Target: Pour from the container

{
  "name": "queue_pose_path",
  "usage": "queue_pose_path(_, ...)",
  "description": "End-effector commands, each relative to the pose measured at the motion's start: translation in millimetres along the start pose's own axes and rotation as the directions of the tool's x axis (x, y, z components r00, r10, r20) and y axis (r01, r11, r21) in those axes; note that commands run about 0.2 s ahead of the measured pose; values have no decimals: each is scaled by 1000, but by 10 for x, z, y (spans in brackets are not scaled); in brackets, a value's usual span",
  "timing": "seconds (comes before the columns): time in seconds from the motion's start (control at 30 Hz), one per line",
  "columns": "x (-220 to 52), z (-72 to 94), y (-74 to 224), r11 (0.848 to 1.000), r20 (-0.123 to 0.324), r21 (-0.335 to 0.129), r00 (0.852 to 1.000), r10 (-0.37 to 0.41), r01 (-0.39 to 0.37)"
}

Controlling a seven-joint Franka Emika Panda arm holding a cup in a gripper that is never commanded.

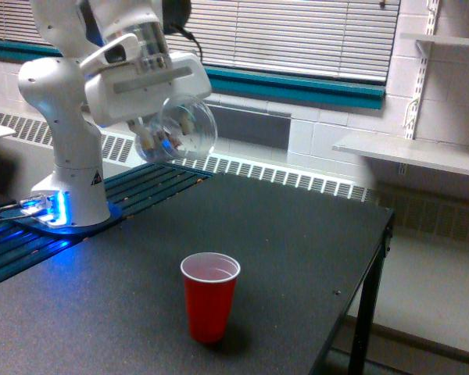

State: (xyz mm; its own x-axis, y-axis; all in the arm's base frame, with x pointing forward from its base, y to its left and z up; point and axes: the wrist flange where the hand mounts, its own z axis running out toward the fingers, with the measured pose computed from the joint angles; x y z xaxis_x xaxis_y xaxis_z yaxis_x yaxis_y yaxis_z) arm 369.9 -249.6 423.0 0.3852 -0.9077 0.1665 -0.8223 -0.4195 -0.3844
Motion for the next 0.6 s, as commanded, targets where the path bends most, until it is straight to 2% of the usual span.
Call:
queue_pose_path(0.03,66,-106,64,996,7,5,996,-92,92)
queue_pose_path(0.27,67,-112,61,995,24,11,995,-100,100)
queue_pose_path(0.6,96,-79,2,996,17,15,996,-87,86)
